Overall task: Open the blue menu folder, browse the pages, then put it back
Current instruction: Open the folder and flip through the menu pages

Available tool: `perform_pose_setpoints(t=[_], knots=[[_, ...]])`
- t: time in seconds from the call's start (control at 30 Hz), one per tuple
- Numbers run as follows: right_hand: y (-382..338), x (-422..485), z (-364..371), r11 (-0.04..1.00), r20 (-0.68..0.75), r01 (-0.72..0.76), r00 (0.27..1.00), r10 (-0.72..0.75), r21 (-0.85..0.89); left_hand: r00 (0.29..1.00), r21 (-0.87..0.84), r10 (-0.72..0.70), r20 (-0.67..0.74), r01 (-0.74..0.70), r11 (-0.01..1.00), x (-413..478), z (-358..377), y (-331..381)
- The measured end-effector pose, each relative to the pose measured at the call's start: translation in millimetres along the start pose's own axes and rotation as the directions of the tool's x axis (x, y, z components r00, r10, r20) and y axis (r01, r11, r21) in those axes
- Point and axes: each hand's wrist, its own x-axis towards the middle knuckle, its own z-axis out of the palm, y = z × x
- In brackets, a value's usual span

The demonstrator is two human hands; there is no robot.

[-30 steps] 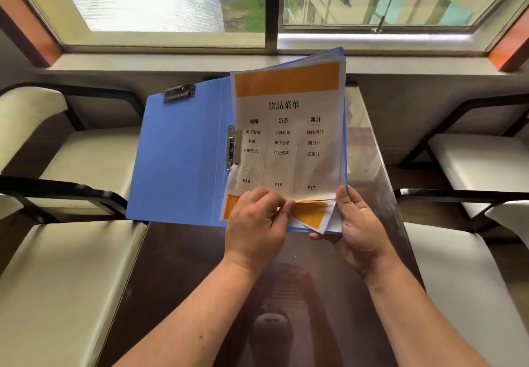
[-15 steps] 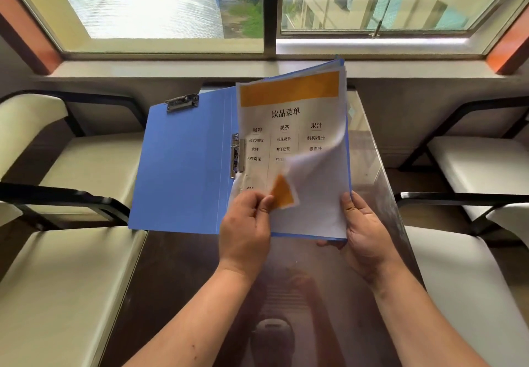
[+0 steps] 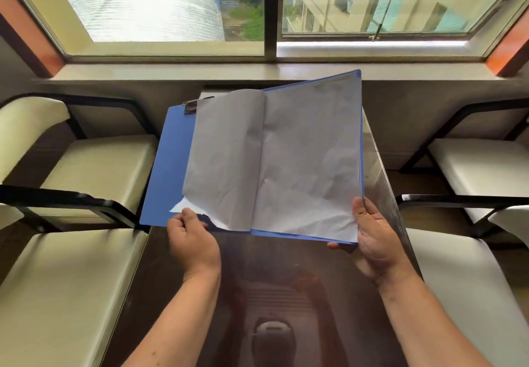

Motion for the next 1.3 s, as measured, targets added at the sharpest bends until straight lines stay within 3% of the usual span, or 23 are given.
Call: perform_pose_setpoints(t=[0.1, 0.17, 0.23, 0.3, 0.33, 0.4, 0.53, 0.7, 1.1, 1.2, 1.3], knots=[[0, 0, 0, 1.0, -0.002, -0.003, 1.0, 0.003, -0.006, 0.991, 0.059, 0.131, 0.041, -0.133, 0.989, -9, -3, 6], [1, 0, 0, 1.0, -0.011, -0.003, 1.0, 0.003, -0.013, 0.95, 0.189, 0.293, 0.111, -0.31, 0.932, -20, -5, 11], [2, 0, 2, 1.0, -0.011, -0.005, 1.0, 0.005, -0.014, 0.819, 0.278, 0.513, 0.256, -0.571, 0.773, -35, -4, 20], [5, 0, 4, 1.0, -0.008, -0.011, 1.0, 0.011, -0.016, 0.598, 0.239, 0.654, 0.464, -0.795, 0.558, -50, 4, 28], [6, 0, 6, 1.0, -0.007, -0.016, 1.0, 0.016, -0.018, 0.505, 0.211, 0.66, 0.556, -0.854, 0.476, -57, 10, 31], [8, 0, 9, 1.0, 0.01, -0.023, 1.0, 0.024, -0.015, 0.43, 0.208, 0.607, 0.668, -0.891, 0.402, -68, 21, 35], [6, -2, 12, 1.0, 0.059, -0.019, 0.998, 0.018, 0.018, 0.437, 0.264, 0.521, 0.734, -0.889, 0.374, -77, 31, 34], [2, -4, 15, 1.0, 0.072, -0.005, 0.997, 0.005, 0.006, 0.459, 0.268, 0.563, 0.687, -0.88, 0.391, -75, 32, 30], [-1, 0, 14, 1.0, 0.063, 0.007, 0.998, -0.005, -0.022, 0.385, 0.142, 0.643, 0.663, -0.907, 0.396, -73, 38, 29], [-4, 1, 12, 0.999, 0.066, 0.012, 0.998, -0.009, -0.038, 0.441, 0.136, 0.633, 0.636, -0.871, 0.471, -70, 39, 29], [-9, 1, 9, 0.999, 0.082, 0.009, 0.997, -0.006, -0.031, 0.615, 0.127, 0.555, 0.56, -0.726, 0.676, -61, 36, 29]])
